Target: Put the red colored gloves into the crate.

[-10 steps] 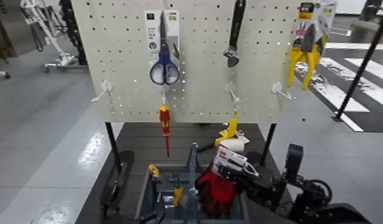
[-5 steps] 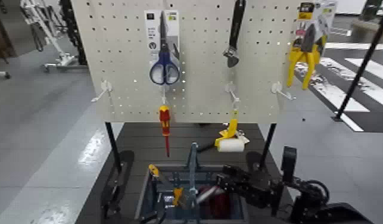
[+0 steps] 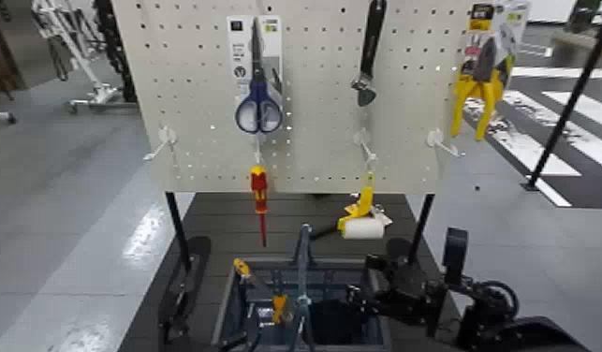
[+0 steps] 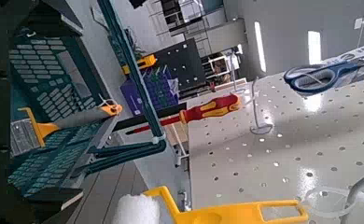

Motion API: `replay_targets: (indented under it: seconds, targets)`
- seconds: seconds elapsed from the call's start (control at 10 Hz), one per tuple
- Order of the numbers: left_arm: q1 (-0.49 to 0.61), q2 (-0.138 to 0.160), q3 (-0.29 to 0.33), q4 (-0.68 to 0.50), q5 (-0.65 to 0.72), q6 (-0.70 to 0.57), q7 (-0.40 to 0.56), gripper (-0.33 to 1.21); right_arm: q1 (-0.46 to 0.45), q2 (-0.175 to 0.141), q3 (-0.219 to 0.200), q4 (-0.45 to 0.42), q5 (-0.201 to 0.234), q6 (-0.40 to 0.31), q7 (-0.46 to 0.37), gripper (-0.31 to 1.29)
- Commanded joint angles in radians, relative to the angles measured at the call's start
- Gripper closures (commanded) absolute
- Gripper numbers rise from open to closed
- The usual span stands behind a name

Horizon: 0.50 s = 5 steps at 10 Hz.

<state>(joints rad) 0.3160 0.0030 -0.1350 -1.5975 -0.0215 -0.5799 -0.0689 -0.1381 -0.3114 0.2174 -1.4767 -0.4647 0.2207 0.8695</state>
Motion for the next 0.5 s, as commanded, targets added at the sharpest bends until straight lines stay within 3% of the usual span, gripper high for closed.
replay_targets:
  seconds: [0.1,0.3,0.5]
  targets:
    - [0.0,-0.098,0.0,-0.001,0.0,0.0,0.0,0.1,0.02,-0.005,-0.015,-0.03,0.003,-0.003,-0.009,-0.14]
    - [0.002,-0.098,0.0,-0.001,0.0,0.0,0.001,0.1,0.114,-0.006,-0.084,-0.132,0.021,-0.014,-0.081,-0.13]
    - [0.003,-0.098,0.003,-0.001,0.0,0.0,0.0,0.1,0.255,-0.009,-0.144,-0.289,0.097,-0.058,-0.251,-0.12]
